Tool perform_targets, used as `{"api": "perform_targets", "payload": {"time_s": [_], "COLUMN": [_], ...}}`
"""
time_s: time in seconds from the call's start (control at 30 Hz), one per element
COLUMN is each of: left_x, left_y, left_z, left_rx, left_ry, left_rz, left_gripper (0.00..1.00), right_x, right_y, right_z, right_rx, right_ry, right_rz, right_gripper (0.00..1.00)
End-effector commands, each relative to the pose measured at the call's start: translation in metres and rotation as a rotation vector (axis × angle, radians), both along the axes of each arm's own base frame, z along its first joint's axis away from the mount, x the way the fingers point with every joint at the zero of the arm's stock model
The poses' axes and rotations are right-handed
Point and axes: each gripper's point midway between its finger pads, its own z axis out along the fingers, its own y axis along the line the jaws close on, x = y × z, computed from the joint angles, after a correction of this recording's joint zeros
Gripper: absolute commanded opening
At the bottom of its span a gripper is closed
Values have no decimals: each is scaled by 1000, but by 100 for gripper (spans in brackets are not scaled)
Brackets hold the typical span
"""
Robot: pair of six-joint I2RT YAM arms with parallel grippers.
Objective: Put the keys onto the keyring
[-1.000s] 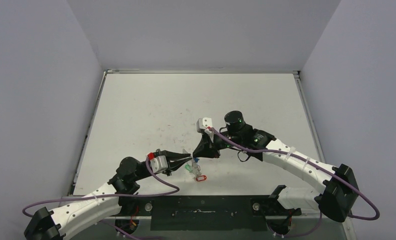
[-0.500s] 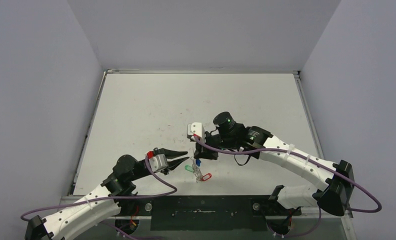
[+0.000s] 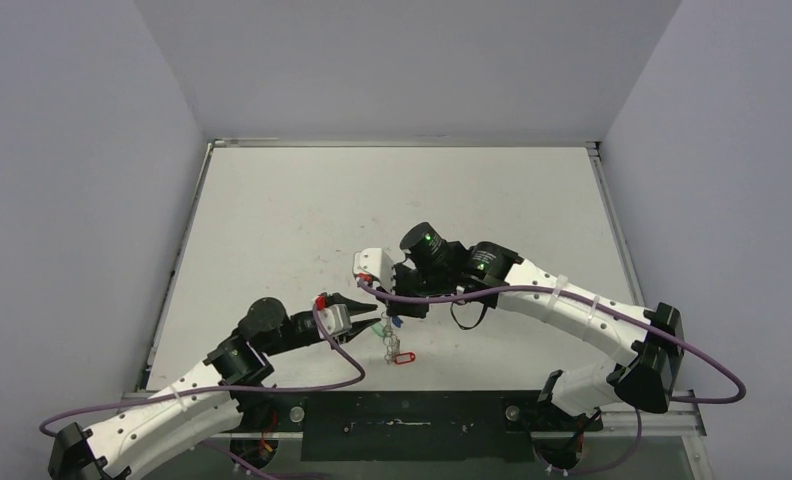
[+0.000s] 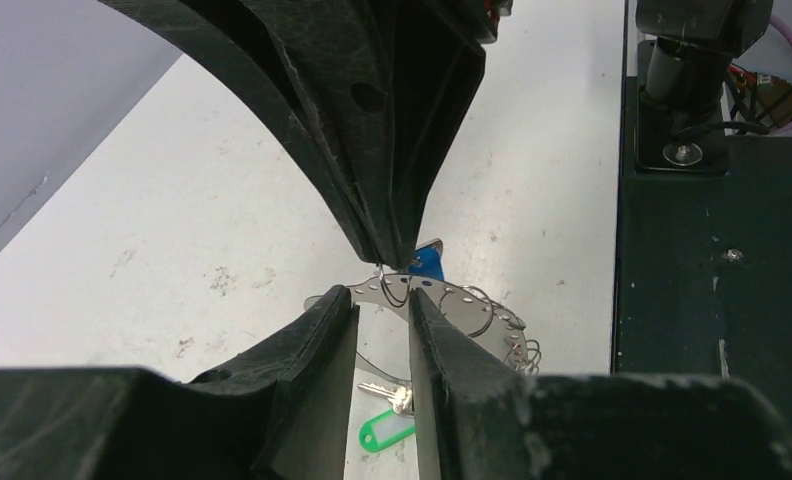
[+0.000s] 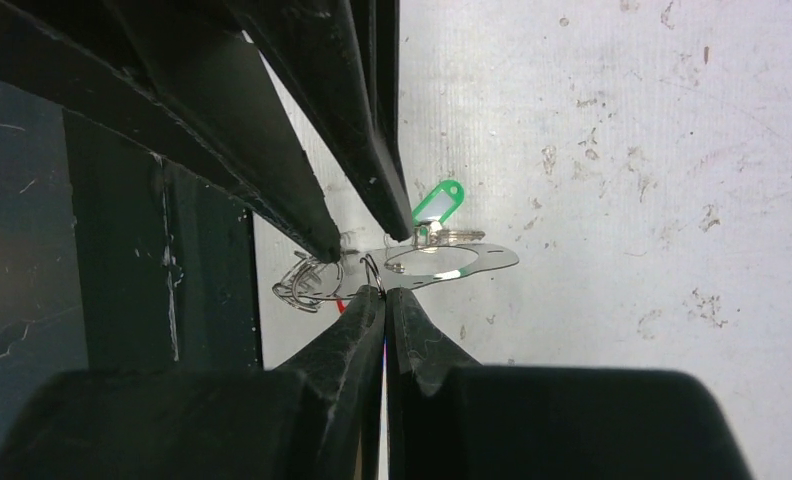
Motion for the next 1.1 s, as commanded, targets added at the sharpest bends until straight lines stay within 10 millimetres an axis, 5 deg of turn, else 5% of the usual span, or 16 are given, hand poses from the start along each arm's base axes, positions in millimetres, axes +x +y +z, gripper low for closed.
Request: {"api": "perform_targets", "payload": {"time_s": [0.0,0.6,0.8,1.07], "left_x": [-1,4,5,6], "left_y": [-6,-24,-24,-22], "left_z": [21,20,19,17], "left_rx": [-16,-50,-53,-79], "left_ry": [-43,-5,1,5], "left_rz": [-28,-68,-61,-40], "left_gripper": [24,17,0,0], "right_x": [3,1,2,5], "right_y": [9,12,12,11], "right_z": [21,19,17,14], "right_rx": [39,40,34,39], "right_ry": [-43,-47,-52,-70], "right_rz": [-5,-8,-4,-9], "right_gripper": [0,0,0,1]}}
